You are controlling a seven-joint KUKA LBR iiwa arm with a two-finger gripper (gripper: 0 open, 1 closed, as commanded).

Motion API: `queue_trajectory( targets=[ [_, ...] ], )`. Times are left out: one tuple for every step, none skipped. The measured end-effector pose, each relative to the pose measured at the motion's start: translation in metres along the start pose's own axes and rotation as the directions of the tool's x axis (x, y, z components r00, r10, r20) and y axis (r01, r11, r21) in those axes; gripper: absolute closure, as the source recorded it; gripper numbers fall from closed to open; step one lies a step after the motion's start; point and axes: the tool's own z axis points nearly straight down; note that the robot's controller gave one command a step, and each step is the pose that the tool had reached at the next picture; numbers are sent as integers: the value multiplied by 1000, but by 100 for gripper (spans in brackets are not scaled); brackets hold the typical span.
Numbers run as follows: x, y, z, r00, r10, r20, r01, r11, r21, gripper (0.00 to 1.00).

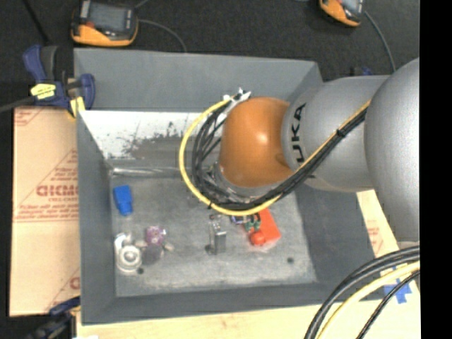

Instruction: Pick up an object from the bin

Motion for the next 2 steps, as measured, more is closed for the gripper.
queue_trajectory(
  targets=[
    [13, 103, 48, 999, -39, -9, 39, 999, -9, 0],
    [-81, 58, 34, 997, -74, 4, 74, 997, -2, 0]
  ],
)
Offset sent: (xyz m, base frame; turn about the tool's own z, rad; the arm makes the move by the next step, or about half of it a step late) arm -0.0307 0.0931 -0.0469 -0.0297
